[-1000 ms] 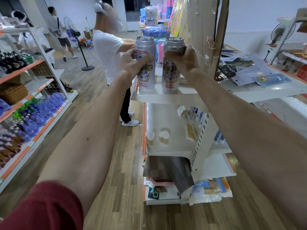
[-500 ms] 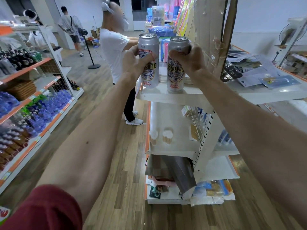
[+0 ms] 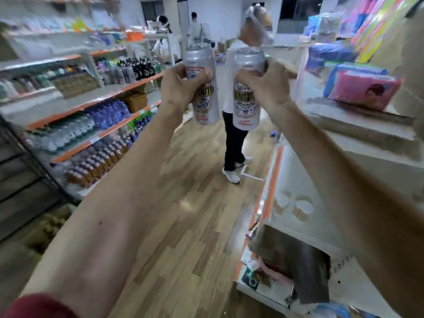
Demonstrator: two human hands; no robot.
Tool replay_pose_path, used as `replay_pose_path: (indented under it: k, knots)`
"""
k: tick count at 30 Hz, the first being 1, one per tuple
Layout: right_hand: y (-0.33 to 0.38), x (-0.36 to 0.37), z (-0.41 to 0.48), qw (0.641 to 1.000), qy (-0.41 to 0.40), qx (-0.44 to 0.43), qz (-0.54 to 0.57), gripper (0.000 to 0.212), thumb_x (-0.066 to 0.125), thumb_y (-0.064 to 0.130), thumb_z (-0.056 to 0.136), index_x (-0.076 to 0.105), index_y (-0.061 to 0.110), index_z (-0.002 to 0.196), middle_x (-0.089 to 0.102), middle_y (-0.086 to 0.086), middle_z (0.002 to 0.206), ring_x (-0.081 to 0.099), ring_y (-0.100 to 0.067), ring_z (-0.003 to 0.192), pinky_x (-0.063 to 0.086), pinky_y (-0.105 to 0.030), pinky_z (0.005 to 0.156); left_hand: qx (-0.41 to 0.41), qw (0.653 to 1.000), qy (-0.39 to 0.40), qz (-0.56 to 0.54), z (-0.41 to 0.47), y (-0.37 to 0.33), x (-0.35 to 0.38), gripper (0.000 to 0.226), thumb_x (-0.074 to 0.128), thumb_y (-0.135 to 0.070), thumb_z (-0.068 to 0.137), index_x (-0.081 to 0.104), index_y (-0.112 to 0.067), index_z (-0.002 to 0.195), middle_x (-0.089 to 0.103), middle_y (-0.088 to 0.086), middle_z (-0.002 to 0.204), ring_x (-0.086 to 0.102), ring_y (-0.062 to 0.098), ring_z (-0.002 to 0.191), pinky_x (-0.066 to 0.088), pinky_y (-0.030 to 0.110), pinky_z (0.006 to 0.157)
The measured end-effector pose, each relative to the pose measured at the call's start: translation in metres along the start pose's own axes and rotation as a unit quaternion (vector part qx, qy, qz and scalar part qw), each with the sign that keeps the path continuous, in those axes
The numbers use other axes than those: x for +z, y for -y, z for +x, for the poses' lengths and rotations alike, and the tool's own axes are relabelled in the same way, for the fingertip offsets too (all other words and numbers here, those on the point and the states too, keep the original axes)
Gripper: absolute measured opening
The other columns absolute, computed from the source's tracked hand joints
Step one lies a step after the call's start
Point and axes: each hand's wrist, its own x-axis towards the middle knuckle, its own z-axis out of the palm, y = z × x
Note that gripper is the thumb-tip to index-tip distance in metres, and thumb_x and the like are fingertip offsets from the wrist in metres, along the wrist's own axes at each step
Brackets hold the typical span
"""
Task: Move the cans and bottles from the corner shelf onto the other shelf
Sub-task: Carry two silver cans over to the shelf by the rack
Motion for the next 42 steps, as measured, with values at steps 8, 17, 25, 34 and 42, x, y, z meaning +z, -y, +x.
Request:
replay_pose_path:
  k: [8, 17, 25, 34, 42]
  knots:
    - [-0.024, 0.224, -0.037, 0.975, 0.192, 0.084, 0.070, 0.025, 0.077, 0.027, 0.080, 0.062, 0.017, 0.097, 0.062, 0.011, 0.079, 0.061, 0.011, 0.064, 0.037, -0.003, 0.046, -0.092, 0.976, -0.169, 0.107, -0.011, 0.103, -0.223, 0.035, 0.084, -0.036, 0.078, 0.073, -0.013, 0.102, 0.076, -0.002, 0.096, 0.071, 0.011, 0.082, 0.058, 0.036, 0.077]
    - [-0.007, 0.433, -0.061, 0.922, 0.358, 0.096, 0.113, 0.044, 0.077, 0.037, 0.079, 0.062, 0.013, 0.112, 0.068, 0.000, 0.105, 0.065, -0.013, 0.093, 0.049, -0.025, 0.068, -0.166, 0.933, -0.264, 0.179, -0.019, 0.167, -0.410, 0.034, 0.085, -0.044, 0.073, 0.075, -0.020, 0.094, 0.075, -0.006, 0.086, 0.066, 0.009, 0.076, 0.053, 0.029, 0.064]
    - [0.002, 0.553, -0.038, 0.896, 0.422, 0.073, 0.120, 0.039, 0.075, 0.033, 0.082, 0.062, 0.012, 0.113, 0.064, 0.008, 0.095, 0.059, 0.000, 0.081, 0.047, -0.019, 0.064, -0.209, 0.906, -0.314, 0.193, 0.017, 0.205, -0.480, 0.021, 0.084, -0.037, 0.078, 0.071, -0.022, 0.085, 0.069, -0.009, 0.075, 0.057, 0.003, 0.061, 0.043, 0.020, 0.055]
    - [-0.010, 0.675, 0.033, 0.874, 0.466, 0.059, 0.123, 0.049, 0.076, 0.049, 0.073, 0.055, 0.010, 0.095, 0.067, -0.010, 0.101, 0.066, -0.023, 0.091, 0.056, -0.047, 0.083, -0.225, 0.883, -0.363, 0.194, 0.106, 0.254, -0.517, 0.021, 0.082, -0.033, 0.079, 0.072, -0.022, 0.095, 0.076, -0.003, 0.094, 0.070, 0.013, 0.087, 0.055, 0.030, 0.073]
    - [-0.002, 0.752, 0.086, 0.866, 0.479, 0.032, 0.139, 0.043, 0.076, 0.043, 0.079, 0.060, 0.009, 0.099, 0.068, -0.007, 0.097, 0.064, -0.019, 0.086, 0.052, -0.031, 0.073, -0.229, 0.881, -0.378, 0.171, 0.177, 0.268, -0.560, 0.021, 0.080, -0.030, 0.081, 0.067, -0.023, 0.097, 0.074, -0.002, 0.102, 0.069, 0.015, 0.096, 0.057, 0.037, 0.088]
